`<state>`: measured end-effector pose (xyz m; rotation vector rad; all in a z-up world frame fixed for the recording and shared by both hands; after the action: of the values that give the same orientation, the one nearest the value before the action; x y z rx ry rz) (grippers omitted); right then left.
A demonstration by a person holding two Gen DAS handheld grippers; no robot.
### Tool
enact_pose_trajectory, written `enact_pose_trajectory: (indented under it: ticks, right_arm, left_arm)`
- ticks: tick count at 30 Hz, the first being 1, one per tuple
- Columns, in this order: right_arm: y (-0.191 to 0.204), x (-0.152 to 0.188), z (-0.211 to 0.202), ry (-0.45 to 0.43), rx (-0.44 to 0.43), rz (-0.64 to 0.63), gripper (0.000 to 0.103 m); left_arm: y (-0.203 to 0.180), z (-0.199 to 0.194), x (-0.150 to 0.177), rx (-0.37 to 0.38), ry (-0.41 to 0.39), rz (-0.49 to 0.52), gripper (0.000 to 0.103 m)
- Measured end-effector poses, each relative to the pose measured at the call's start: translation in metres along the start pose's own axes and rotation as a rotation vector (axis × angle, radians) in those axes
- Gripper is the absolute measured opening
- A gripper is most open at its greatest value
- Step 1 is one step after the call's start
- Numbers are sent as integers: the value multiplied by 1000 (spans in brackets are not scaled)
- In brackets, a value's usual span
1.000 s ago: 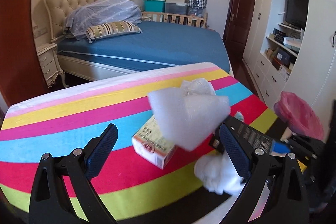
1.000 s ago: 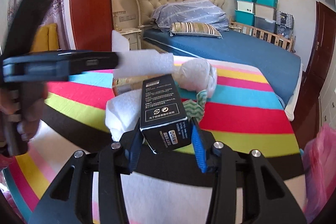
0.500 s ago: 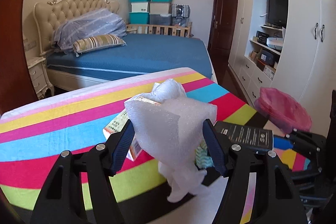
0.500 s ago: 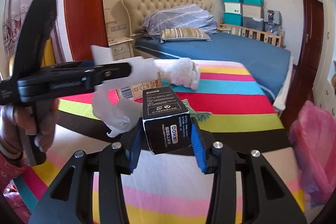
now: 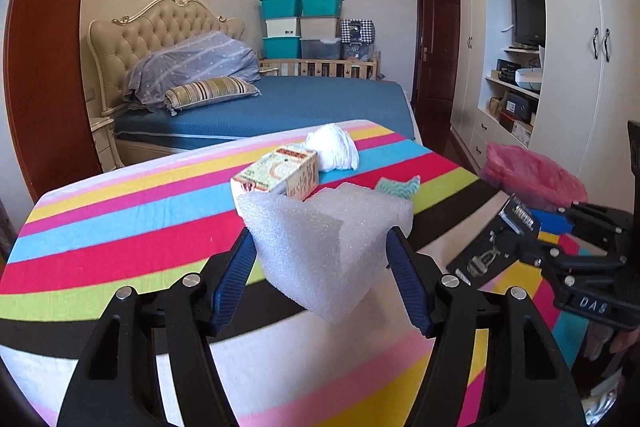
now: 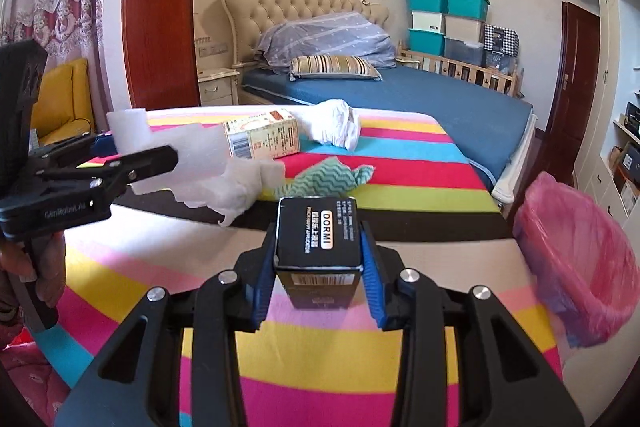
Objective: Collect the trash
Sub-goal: 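Carry the foam block and black box to the wastebasket with both tools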
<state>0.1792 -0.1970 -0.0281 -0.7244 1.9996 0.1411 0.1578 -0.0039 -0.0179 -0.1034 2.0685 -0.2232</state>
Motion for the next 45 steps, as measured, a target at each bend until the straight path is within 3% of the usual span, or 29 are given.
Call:
enact_pose_trajectory:
  ticks: [5, 8, 20, 23, 24, 25, 36, 45]
  right_arm:
    - [-8, 25, -5, 77, -24, 48, 42]
    - [-4, 39, -3, 131, -45, 42, 57]
    - [6, 53, 8, 204, -41, -7, 57]
    - [4, 57, 3, 200, -44, -8, 56]
    - [3, 59, 0, 193, -34, -18, 40]
    - [2, 60, -2, 187, -23, -22, 38]
    - [-18, 55, -32, 71, 32, 49, 37]
    - [-18, 55, -48, 42, 32, 43, 37]
  left_arm:
    - [5, -15, 15, 2, 10, 6, 63]
    - [8, -17, 25, -6, 26, 17, 63]
    - [10, -26, 29, -4, 25, 11, 63]
    - [9, -27, 30, -4, 25, 12, 63]
    - [8, -28, 31, -3, 26, 16, 63]
    - [7, -30, 31, -3, 24, 19, 63]
    - [-19, -43, 29, -4, -1, 83, 63]
    - [-41, -46, 35, 12, 7, 131, 63]
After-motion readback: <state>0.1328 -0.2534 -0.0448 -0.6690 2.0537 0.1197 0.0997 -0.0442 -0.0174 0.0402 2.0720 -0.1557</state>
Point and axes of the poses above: each gripper's, at about its wrist camera, not at the fingertips, and z roughly the way its jaws point, y to its left, x to its underside, the point moved 4 cm from there along z, roughly the way its jaws point, and after that the axes turned 13 degrees about -z, right-handed, at the moved point
